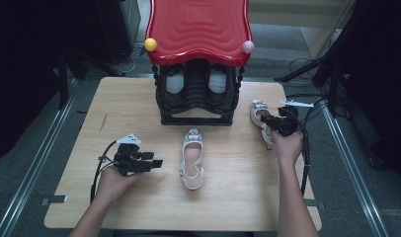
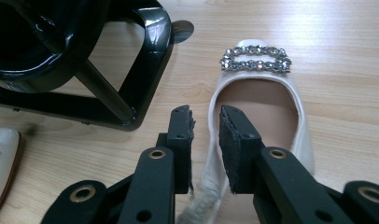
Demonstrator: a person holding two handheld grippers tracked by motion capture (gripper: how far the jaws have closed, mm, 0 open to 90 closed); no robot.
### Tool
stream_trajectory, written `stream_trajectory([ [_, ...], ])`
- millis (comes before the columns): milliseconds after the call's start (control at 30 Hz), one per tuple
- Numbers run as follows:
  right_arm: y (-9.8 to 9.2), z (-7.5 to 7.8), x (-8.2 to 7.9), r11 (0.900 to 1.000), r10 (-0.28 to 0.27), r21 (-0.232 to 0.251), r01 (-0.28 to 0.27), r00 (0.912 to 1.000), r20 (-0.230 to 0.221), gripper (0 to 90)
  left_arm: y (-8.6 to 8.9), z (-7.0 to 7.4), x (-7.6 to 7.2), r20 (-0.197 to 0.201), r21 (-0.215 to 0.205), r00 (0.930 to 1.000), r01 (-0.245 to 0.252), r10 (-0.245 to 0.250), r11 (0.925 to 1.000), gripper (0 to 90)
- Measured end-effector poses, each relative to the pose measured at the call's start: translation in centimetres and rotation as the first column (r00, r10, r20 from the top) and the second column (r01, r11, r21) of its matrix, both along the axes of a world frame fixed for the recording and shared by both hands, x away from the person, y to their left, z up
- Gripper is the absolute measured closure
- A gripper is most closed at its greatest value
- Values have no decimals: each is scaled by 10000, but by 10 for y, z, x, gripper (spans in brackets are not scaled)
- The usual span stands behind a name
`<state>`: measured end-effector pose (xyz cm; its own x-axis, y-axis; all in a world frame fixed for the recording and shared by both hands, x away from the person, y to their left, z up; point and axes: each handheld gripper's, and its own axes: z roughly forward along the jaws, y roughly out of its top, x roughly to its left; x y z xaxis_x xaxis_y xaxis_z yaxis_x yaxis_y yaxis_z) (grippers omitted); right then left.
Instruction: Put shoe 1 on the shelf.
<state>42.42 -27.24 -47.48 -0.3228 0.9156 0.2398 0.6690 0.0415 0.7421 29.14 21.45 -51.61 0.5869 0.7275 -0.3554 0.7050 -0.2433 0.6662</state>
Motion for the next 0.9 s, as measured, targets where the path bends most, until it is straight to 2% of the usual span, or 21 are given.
stream_trajectory([
  [167,7,7,1,10000,78,-45,-77,9994,324,711,3,-1,-2,-52,-27,9999,-107,107,9999,429],
  [200,7,5,2,9999,69,-153,-64,9996,268,699,3,-1,-2,-47,-7,9999,-112,112,9999,430],
  [333,6,-11,9,9984,-47,-566,18,9987,-502,691,3,-1,-2,-14,10,10000,-90,90,10000,430],
  [400,5,-16,12,9989,-19,-465,-20,9963,-854,720,3,-1,-2,-43,21,10000,-65,65,10000,429],
  [467,5,-15,11,9992,7,-389,-35,9975,-709,739,2,-1,-1,-54,22,10000,-68,68,10000,430],
  [500,5,-16,12,9994,44,-337,-71,9968,-797,756,2,-1,-1,-47,29,10000,-64,64,10000,429],
  [567,5,-17,15,9993,15,-379,-63,9924,-1232,788,2,-1,-2,-47,23,10000,-59,59,10000,430],
  [600,5,-18,15,9993,21,-363,-68,9918,-1277,804,2,-1,-2,-39,21,10000,-48,48,10000,430],
  [733,6,-17,15,9986,-85,-525,18,9917,-1285,870,2,-1,-2,-18,42,10000,-58,58,10000,430],
  [767,6,-16,15,9977,-82,-680,-2,9923,-1236,877,2,-1,-2,-26,36,10000,-68,68,10000,430],
  [900,5,-15,15,9972,-22,-750,-62,9938,-1114,881,4,-1,-1,-29,12,10000,-84,84,10000,430],
])
